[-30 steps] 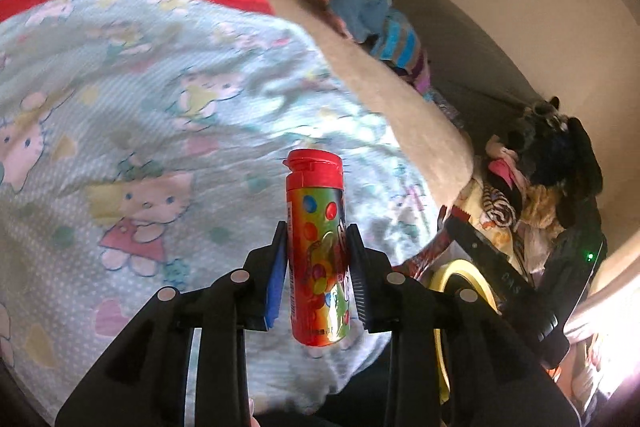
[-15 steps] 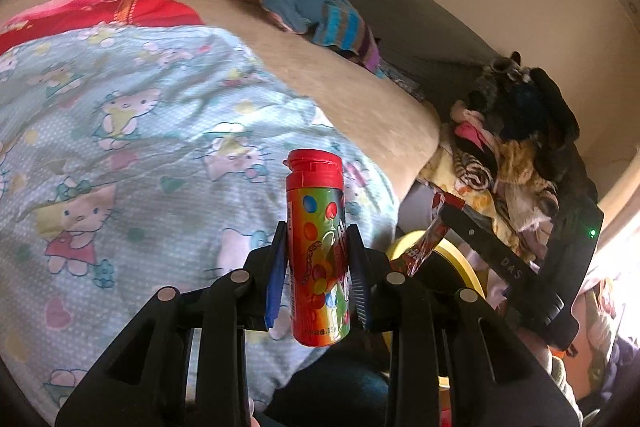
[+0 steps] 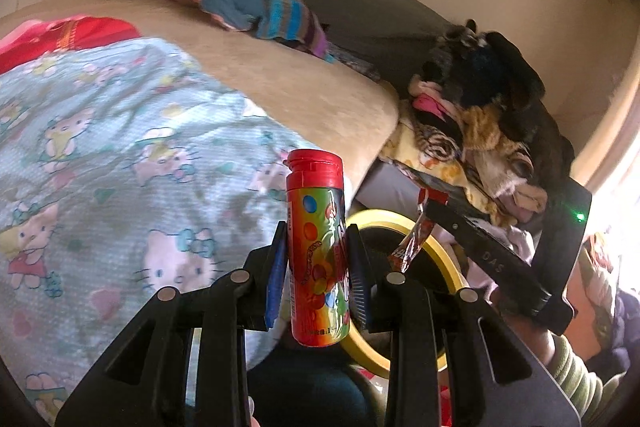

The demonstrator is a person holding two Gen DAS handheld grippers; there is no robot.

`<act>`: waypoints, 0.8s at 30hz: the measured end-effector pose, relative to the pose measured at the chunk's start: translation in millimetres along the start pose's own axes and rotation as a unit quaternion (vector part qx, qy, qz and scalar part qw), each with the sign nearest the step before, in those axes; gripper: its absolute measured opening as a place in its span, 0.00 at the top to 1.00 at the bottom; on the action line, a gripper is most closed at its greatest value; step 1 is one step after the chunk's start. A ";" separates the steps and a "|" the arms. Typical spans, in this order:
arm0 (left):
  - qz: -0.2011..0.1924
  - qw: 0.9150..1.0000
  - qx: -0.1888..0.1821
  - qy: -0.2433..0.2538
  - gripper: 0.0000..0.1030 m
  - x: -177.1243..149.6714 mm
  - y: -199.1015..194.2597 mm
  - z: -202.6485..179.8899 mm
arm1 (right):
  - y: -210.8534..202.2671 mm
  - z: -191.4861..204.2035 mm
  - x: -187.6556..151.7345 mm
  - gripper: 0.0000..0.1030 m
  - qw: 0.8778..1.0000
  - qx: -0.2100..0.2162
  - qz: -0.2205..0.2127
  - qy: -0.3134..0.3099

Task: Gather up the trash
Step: 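Carry the red candy tube and red wrapper over the yellow bin, then open both tools to drop the tube and wrapper into the bin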

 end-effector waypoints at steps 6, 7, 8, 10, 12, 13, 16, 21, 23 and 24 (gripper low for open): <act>0.019 0.999 -0.010 0.029 0.73 -16.3 15.7 -24.3 | -9.6 -27.7 -17.0 0.98 1.000 -0.023 0.016 0.000; 0.021 0.999 -0.011 0.033 0.73 -18.4 16.9 -27.1 | -11.0 -30.4 -18.5 0.98 1.000 -0.025 0.018 -0.002; 0.023 0.999 -0.012 0.038 0.73 -20.8 18.9 -30.5 | -12.3 -33.2 -20.8 0.98 0.999 -0.027 0.020 -0.003; 0.028 0.998 -0.014 0.046 0.73 -26.3 24.2 -37.8 | -13.7 -38.7 -24.6 0.98 0.999 -0.029 0.024 -0.002; 0.034 0.998 -0.016 0.049 0.73 -30.1 28.7 -42.5 | -15.0 -45.2 -30.1 0.98 0.999 -0.032 0.029 0.000; 0.037 0.998 -0.017 0.051 0.73 -31.7 31.7 -45.4 | -15.9 -48.0 -32.6 0.98 0.999 -0.033 0.031 0.000; 0.047 0.997 -0.017 0.063 0.73 -38.6 41.5 -54.0 | -18.1 -55.0 -39.8 0.98 0.999 -0.036 0.037 0.003; 0.065 0.995 -0.018 0.080 0.73 -51.1 59.0 -66.0 | -20.3 -67.5 -54.6 0.96 0.998 -0.041 0.051 0.011; 0.072 0.993 -0.017 0.087 0.73 -56.3 67.1 -70.9 | -20.1 -73.3 -59.9 0.95 0.997 -0.045 0.057 0.016; 0.078 0.992 -0.018 0.093 0.73 -59.7 72.9 -73.4 | -20.1 -77.5 -64.1 0.95 0.997 -0.048 0.062 0.022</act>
Point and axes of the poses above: each gripper's, at about its wrist camera, not at the fingertips, and y roughly the way its jaws point, z to its left, x to its top, the point moved 9 cm from there along y, roughly the way its jaws point, and after that the axes turned 14 degrees about -y, right-handed, at the moved point
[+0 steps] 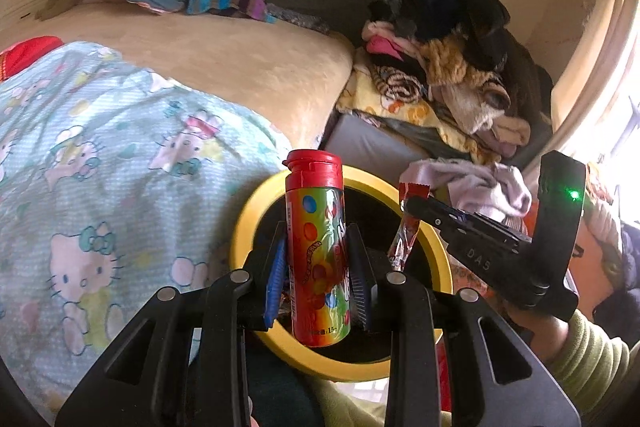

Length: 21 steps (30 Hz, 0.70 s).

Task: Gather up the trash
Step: 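Open both tools to drop the tube and wrapper into the bin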

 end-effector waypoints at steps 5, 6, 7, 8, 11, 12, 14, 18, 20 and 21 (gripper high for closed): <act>0.024 1.000 0.000 0.015 0.72 -7.0 23.5 -8.3 | 3.5 -12.2 -17.1 0.88 1.000 0.001 0.018 0.026; 0.028 0.999 0.001 0.018 0.72 -8.6 26.8 -9.1 | 3.9 -13.6 -19.6 0.84 0.999 0.002 0.021 0.029; 0.033 0.999 0.002 0.021 0.70 -10.3 30.7 -9.4 | 3.7 -14.9 -21.7 0.76 0.999 0.003 0.023 0.034; 0.035 0.999 0.004 0.023 0.60 -11.0 32.5 -8.6 | 2.5 -16.0 -23.0 0.70 0.999 0.003 0.023 0.039; 0.028 0.999 0.014 0.029 0.42 -9.9 29.7 -4.2 | -3.5 -19.0 -22.1 0.55 0.999 -0.001 0.015 0.043; 0.023 0.999 0.020 0.031 0.40 -8.6 26.6 -2.4 | -6.6 -18.7 -21.2 0.52 0.999 -0.006 0.011 0.043; 0.014 0.999 0.036 0.032 0.22 -5.5 20.0 2.4 | -11.7 -17.5 -18.4 0.43 0.999 -0.009 0.003 0.046; -0.022 0.997 0.073 0.032 0.09 1.8 -8.1 17.5 | -27.7 -1.6 -7.7 0.23 0.999 -0.022 -0.030 0.033; -0.050 0.994 0.094 0.030 0.07 4.4 -27.5 26.2 | -35.1 8.3 -1.7 0.18 0.998 -0.026 -0.049 0.025; -0.063 0.992 0.104 0.027 0.06 5.7 -37.6 29.4 | -38.4 17.7 2.1 0.18 0.998 -0.022 -0.058 0.018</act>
Point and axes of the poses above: each gripper's, at about its wrist camera, not at the fingertips, and y roughly the way its jaws point, z to its left, x to its top, the point moved 9 cm from there along y, roughly the way its jaws point, and after that the axes turned 14 degrees about -y, right-handed, at the moved point
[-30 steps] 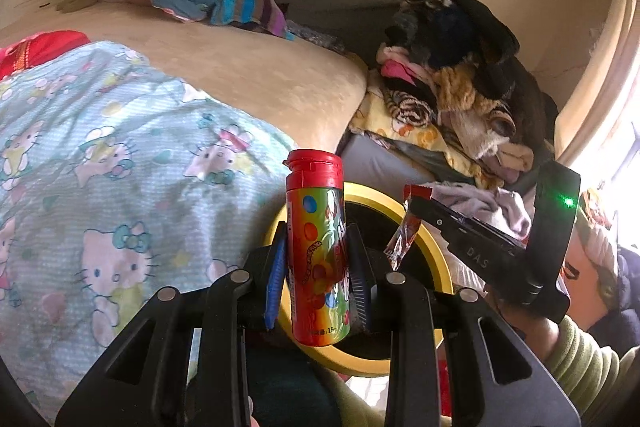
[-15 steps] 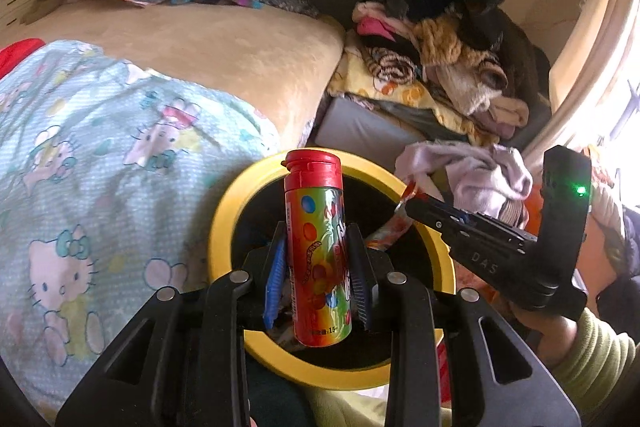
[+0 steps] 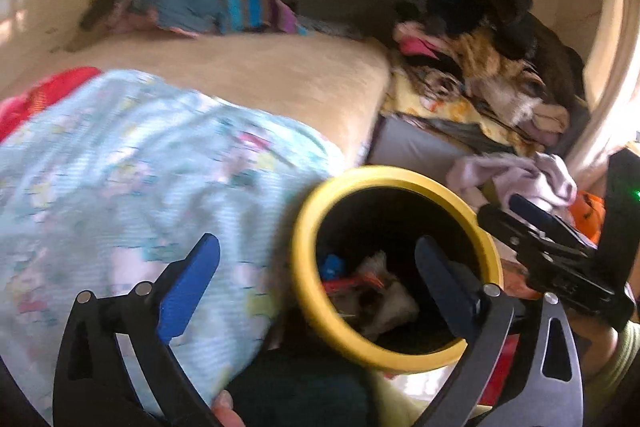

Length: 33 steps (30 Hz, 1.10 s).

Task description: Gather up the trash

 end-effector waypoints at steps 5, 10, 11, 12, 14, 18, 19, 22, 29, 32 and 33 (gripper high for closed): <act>-0.043 0.998 0.035 -0.027 0.06 5.3 -38.5 29.3 | -16.2 38.9 14.8 0.09 0.999 0.012 -0.038 -0.024; -0.091 0.993 0.059 -0.044 0.06 1.3 -81.6 55.3 | -31.7 81.2 20.7 0.09 0.996 0.035 -0.068 -0.046; -0.099 0.992 0.064 -0.045 0.06 -1.7 -90.8 60.5 | -35.7 89.1 20.4 0.09 0.995 0.035 -0.076 -0.051; -0.104 0.991 0.069 -0.045 0.06 -3.2 -96.4 63.9 | -38.9 96.7 20.3 0.09 0.994 0.035 -0.084 -0.057; -0.119 0.988 0.083 -0.045 0.06 -8.5 -110.6 71.6 | -45.6 109.7 20.5 0.09 0.992 0.029 -0.101 -0.069; -0.139 0.984 0.099 -0.051 0.06 -14.9 -130.3 84.7 | -57.5 124.8 22.0 0.09 0.987 0.017 -0.132 -0.089; -0.145 0.982 0.106 -0.053 0.06 -16.5 -135.1 88.9 | -60.2 127.5 21.8 0.09 0.986 0.016 -0.138 -0.090; -0.153 0.980 0.115 -0.055 0.06 -22.0 -141.8 96.4 | -63.3 133.1 23.4 0.09 0.985 0.020 -0.144 -0.094; -0.163 0.978 0.115 -0.065 0.06 -24.8 -148.0 102.1 | -82.4 147.1 30.4 0.09 0.977 0.022 -0.182 -0.107; -0.164 0.977 0.119 -0.063 0.06 -25.3 -147.7 101.4 | -85.3 150.7 30.8 0.09 0.976 0.025 -0.187 -0.109; -0.166 0.977 0.118 -0.061 0.06 -25.2 -148.5 100.5 | -84.6 150.8 30.4 0.09 0.976 0.024 -0.185 -0.109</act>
Point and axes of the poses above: each gripper's, at about its wrist camera, not at the fingertips, and y roughly the way its jaws point, z to its left, x to its top, the point moved 9 cm from there along y, roughly the way its jaws point, and after that the axes turned 14 degrees about -y, right-handed, at the moved point
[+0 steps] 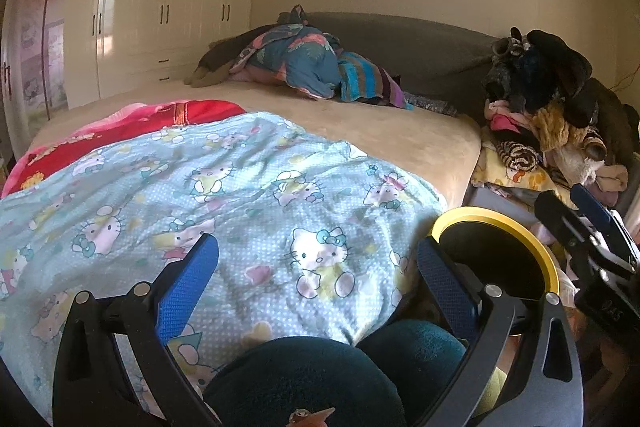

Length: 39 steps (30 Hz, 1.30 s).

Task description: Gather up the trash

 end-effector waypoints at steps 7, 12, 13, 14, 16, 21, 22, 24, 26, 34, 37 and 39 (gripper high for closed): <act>-0.002 1.000 -0.001 0.003 0.06 0.0 0.0 -1.9 | 2.5 -2.8 -5.5 0.09 1.000 -0.003 0.012 0.005; -0.003 1.000 -0.001 0.003 0.06 -0.1 -0.2 -1.9 | 3.2 -2.8 -6.2 0.09 1.000 -0.005 0.014 0.007; -0.003 1.000 -0.001 0.002 0.06 -0.1 -0.1 -1.8 | 3.0 -2.9 -6.0 0.09 1.000 -0.005 0.013 0.006; -0.002 1.000 -0.001 0.002 0.06 -0.1 -0.1 -1.7 | 3.1 -3.0 -5.8 0.09 1.000 -0.005 0.013 0.006; -0.002 1.000 -0.001 0.001 0.06 -0.1 -0.1 -1.5 | 3.2 -3.1 -5.9 0.09 1.000 -0.005 0.013 0.006; -0.002 1.000 0.000 0.001 0.06 0.3 0.2 -1.1 | 3.2 -2.0 -6.7 0.09 1.000 -0.005 0.015 0.006; -0.002 1.000 0.000 0.001 0.06 0.2 0.4 -0.9 | 3.1 -2.0 -6.8 0.09 1.000 -0.005 0.015 0.007; -0.002 1.000 0.002 0.001 0.06 0.3 0.8 -0.1 | 3.3 -2.0 -6.9 0.09 1.000 -0.006 0.014 0.006; -0.003 1.000 0.004 0.001 0.06 0.5 0.3 0.4 | 3.4 -1.9 -7.0 0.09 1.000 -0.005 0.015 0.007; -0.003 1.000 0.004 0.001 0.06 0.3 0.4 1.7 | 4.0 -1.5 -8.4 0.09 1.000 -0.004 0.016 0.008; -0.003 1.000 0.004 0.000 0.06 0.4 0.4 1.2 | 3.9 -1.3 -8.5 0.09 1.000 -0.005 0.016 0.007; -0.003 1.000 0.004 0.000 0.06 0.3 0.4 1.5 | 3.9 -1.2 -8.4 0.09 1.000 -0.005 0.015 0.007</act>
Point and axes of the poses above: each gripper's, at about its wrist camera, not at the fingertips, and y roughly the way its jaws point, z to its left, x to its top, the point moved 9 cm from there along y, roughly the way its jaws point, and after that the axes turned 14 degrees about -y, right-handed, at the moved point
